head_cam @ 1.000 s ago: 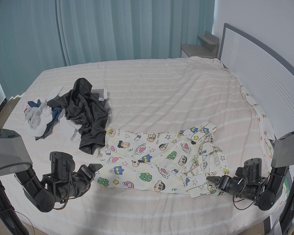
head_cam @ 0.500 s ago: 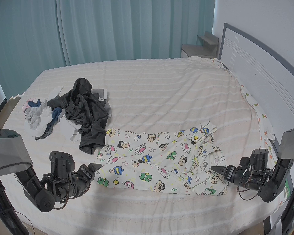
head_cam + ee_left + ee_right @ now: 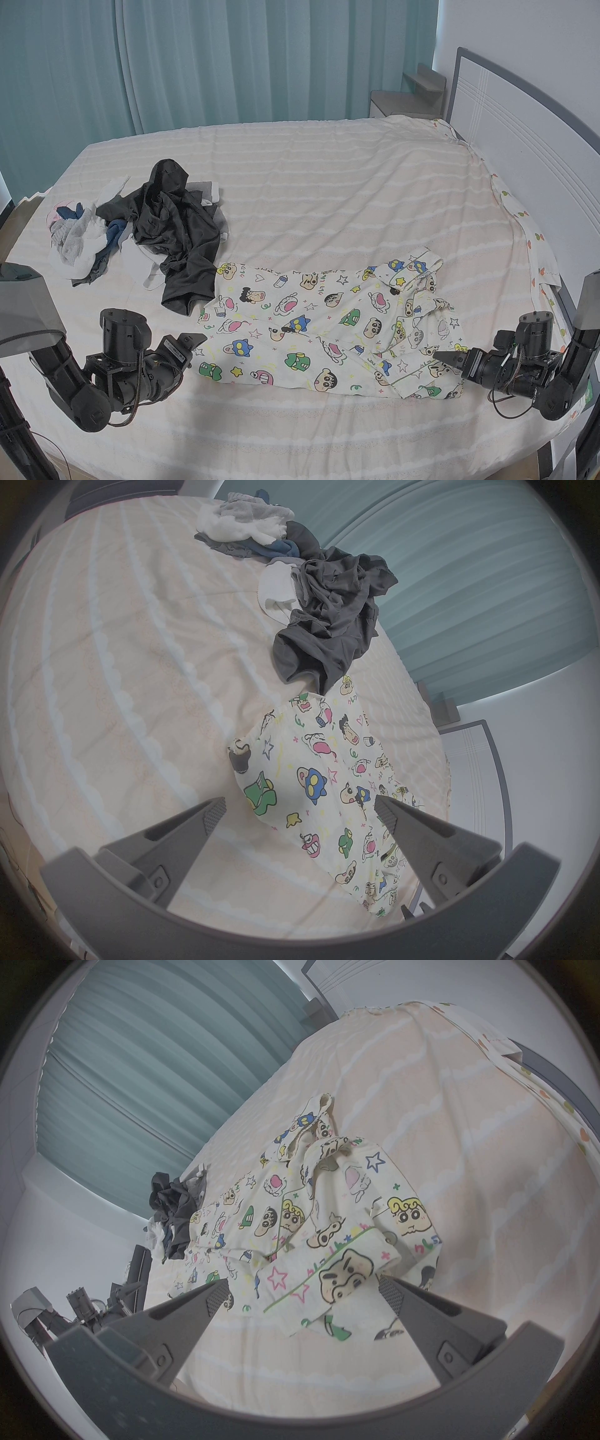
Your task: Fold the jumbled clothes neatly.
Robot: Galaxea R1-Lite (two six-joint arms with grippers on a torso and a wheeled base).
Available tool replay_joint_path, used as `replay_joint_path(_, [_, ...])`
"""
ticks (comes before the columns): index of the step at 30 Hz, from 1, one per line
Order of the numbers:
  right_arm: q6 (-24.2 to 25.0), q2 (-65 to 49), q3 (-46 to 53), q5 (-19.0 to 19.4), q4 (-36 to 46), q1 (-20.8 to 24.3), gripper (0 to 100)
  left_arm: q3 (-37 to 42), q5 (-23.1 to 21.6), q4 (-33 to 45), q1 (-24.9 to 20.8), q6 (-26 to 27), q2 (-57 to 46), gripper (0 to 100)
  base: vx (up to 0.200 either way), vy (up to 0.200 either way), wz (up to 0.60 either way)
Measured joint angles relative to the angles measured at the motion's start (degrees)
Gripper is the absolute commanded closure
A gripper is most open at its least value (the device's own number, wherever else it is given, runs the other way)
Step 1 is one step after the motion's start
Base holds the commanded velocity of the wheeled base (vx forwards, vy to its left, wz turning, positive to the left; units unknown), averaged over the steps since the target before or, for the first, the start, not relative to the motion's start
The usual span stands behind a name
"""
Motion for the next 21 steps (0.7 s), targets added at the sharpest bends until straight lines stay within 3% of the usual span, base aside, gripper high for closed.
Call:
replay_joint_path(10, [-0.2,6.8,-7.5,-0.16,0.59,-1.99,0,0.11,-0.05,-0.06,-0.06,0.0,0.59,0,0.0,0.0,0.0])
replay_joint_path(21, [-0.46,10.25,-9.25,-0.05,1.49,-1.85,0,0.39,0.05,-3.5,-0.11,0.1,2.88,0,0.0,0.0,0.0])
